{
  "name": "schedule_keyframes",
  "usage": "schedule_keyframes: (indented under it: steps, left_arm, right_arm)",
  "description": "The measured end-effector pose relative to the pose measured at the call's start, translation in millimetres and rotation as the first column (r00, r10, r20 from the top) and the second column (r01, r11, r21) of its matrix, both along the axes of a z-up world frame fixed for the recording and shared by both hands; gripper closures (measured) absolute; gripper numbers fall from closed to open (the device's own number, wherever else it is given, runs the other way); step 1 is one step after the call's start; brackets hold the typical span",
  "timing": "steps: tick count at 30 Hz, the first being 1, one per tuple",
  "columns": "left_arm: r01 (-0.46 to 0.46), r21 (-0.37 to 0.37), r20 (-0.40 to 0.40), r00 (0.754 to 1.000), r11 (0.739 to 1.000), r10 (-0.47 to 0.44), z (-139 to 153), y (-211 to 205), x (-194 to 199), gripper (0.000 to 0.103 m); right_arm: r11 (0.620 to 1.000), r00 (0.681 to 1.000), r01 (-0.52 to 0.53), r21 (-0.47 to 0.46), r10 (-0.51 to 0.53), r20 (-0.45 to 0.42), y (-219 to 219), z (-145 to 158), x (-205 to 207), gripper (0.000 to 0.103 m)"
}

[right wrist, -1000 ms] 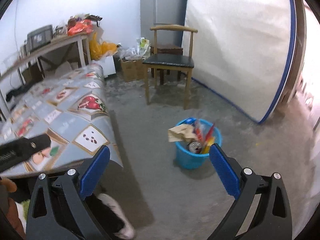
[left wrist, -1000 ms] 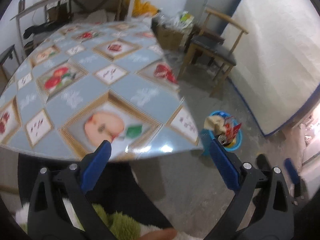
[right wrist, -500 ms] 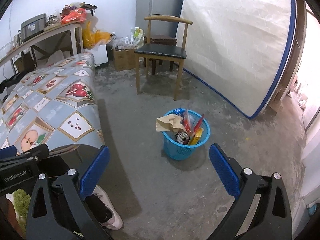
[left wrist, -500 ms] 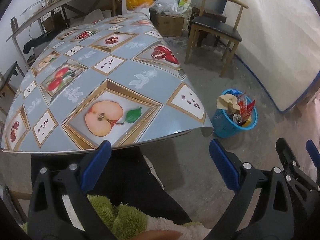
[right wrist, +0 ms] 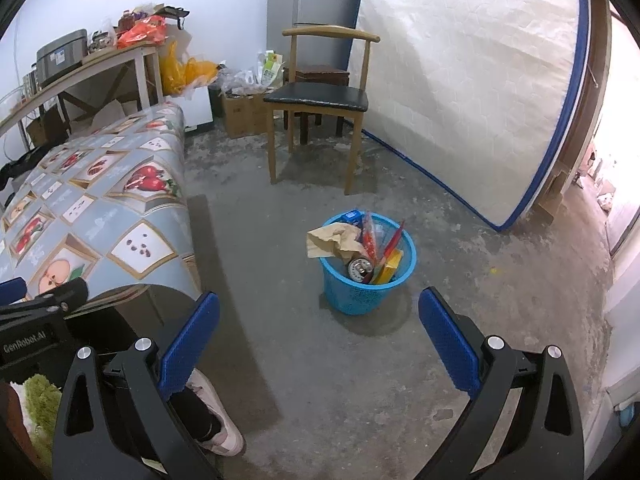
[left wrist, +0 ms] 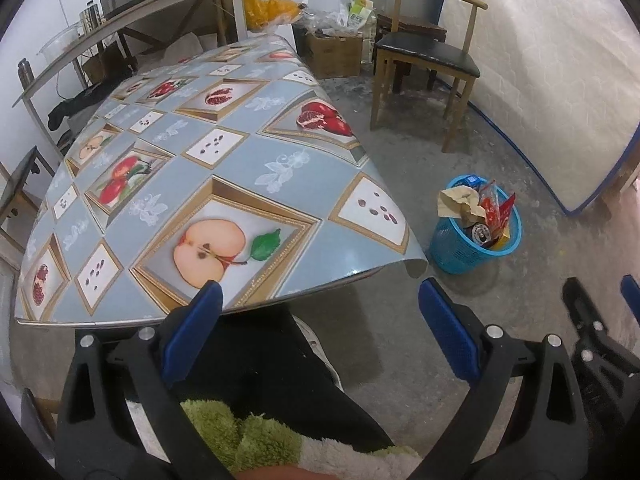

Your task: Collect trash

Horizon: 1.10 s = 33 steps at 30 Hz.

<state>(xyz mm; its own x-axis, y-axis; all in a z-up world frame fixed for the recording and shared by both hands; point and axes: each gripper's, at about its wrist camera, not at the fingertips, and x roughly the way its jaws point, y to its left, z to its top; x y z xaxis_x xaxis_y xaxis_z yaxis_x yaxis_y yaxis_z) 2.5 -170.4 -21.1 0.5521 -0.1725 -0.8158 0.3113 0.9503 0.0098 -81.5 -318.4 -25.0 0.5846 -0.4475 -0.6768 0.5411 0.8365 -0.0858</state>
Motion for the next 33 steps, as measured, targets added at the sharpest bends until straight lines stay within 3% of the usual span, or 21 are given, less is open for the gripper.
schedule_keyframes:
  steps: [11,33]
  left_arm:
    - [-0.064,0.021,0.080,0.995,0.998,0.062,11.3,17.8,8.9,0.009]
    - [-0.080,0.021,0.043,0.996,0.997,0.080,4.8,27.2,13.4,0.009]
  right_arm:
    - [0.999,0.998,0.030,-0.009,-0.030,0.048,-15.3,14.9,-11.3,0.006]
    - [1.000,0.999,0.007,-0.014,-0.006,0.033,-10.2,13.5,-6.6,0.006]
